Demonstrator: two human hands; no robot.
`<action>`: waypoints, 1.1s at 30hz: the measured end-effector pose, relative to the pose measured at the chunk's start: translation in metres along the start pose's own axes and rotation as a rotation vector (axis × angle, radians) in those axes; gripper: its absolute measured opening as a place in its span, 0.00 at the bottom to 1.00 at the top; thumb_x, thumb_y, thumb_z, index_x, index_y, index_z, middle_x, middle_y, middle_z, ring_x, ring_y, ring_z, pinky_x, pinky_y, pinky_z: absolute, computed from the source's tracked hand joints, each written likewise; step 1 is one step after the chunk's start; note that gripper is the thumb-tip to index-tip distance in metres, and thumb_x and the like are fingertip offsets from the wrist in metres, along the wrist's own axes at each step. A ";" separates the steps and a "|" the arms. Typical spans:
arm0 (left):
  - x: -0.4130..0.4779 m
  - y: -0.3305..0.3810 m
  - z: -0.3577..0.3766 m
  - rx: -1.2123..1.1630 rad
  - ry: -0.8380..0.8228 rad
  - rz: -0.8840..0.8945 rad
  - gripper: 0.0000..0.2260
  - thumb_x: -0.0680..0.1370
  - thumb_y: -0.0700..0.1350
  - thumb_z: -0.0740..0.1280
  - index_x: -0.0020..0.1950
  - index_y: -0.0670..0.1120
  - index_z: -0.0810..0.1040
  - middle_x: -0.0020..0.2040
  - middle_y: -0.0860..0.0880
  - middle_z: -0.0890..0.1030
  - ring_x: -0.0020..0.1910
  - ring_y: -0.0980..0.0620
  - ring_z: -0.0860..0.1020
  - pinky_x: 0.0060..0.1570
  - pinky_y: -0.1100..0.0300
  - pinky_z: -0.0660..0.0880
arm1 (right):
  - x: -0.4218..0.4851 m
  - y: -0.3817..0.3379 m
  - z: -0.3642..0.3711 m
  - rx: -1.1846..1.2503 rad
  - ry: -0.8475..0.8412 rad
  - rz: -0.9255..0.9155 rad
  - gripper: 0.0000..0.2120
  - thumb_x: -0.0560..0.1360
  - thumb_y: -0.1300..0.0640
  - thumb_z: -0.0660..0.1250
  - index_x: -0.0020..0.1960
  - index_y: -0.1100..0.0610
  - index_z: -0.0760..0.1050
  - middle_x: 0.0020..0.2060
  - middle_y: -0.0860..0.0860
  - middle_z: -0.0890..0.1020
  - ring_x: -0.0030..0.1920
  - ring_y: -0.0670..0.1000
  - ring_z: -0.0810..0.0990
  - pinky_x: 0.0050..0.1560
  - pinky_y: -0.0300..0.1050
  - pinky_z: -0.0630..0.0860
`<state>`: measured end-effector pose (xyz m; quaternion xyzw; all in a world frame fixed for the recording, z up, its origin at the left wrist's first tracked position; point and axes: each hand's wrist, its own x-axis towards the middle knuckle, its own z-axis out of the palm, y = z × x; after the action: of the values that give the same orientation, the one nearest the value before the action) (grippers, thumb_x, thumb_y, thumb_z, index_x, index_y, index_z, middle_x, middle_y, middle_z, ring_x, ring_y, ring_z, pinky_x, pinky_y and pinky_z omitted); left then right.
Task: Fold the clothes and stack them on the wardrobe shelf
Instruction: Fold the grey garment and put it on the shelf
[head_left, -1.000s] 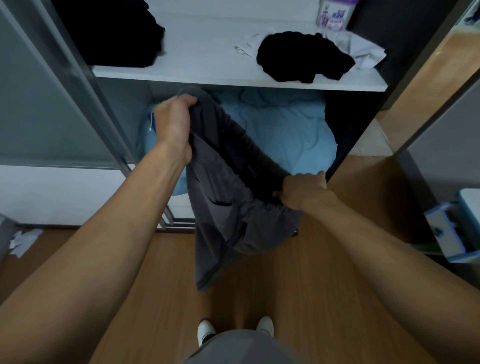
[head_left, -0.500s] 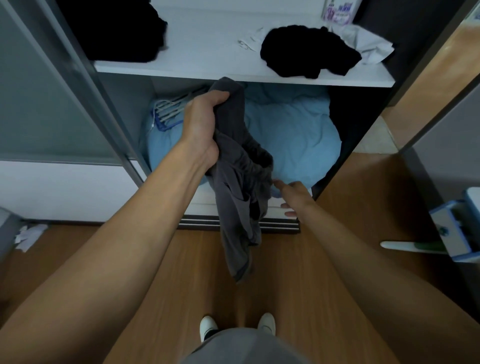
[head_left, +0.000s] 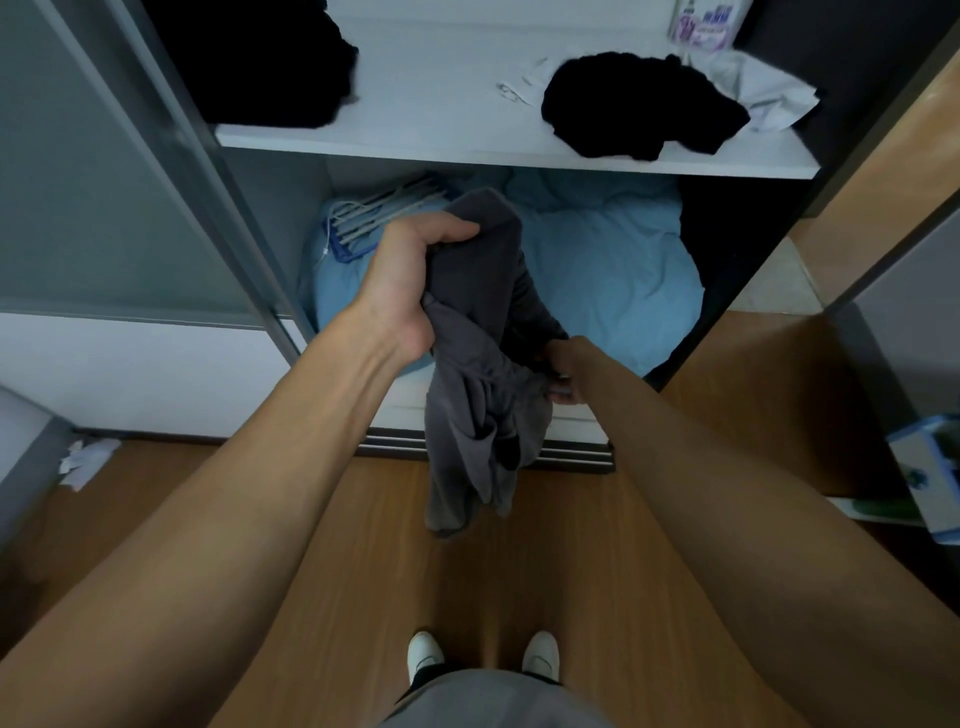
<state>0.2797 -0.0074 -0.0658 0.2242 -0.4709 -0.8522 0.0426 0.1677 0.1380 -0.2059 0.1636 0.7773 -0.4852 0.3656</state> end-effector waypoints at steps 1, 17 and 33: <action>-0.001 0.001 -0.003 -0.011 -0.005 0.003 0.07 0.73 0.39 0.66 0.47 0.41 0.83 0.43 0.43 0.83 0.47 0.43 0.81 0.55 0.49 0.77 | 0.004 0.004 -0.001 -0.007 0.002 0.012 0.07 0.80 0.61 0.62 0.43 0.58 0.71 0.38 0.55 0.75 0.34 0.51 0.73 0.33 0.46 0.74; 0.007 -0.022 -0.068 0.244 0.327 -0.097 0.16 0.76 0.38 0.64 0.62 0.36 0.78 0.54 0.37 0.81 0.49 0.41 0.80 0.50 0.50 0.77 | -0.038 0.009 0.002 0.270 -0.091 -0.118 0.09 0.78 0.61 0.69 0.57 0.63 0.79 0.52 0.60 0.84 0.49 0.57 0.83 0.48 0.47 0.81; 0.004 -0.059 -0.051 0.107 0.123 -0.334 0.08 0.83 0.42 0.57 0.55 0.43 0.75 0.42 0.44 0.77 0.35 0.48 0.77 0.39 0.55 0.78 | -0.101 0.011 0.031 -0.714 0.181 -0.954 0.16 0.76 0.57 0.68 0.30 0.53 0.71 0.32 0.49 0.76 0.42 0.53 0.77 0.44 0.48 0.70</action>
<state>0.3063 -0.0158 -0.1393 0.3527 -0.4684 -0.8058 -0.0826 0.2560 0.1264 -0.1477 -0.2956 0.9077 -0.2890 0.0723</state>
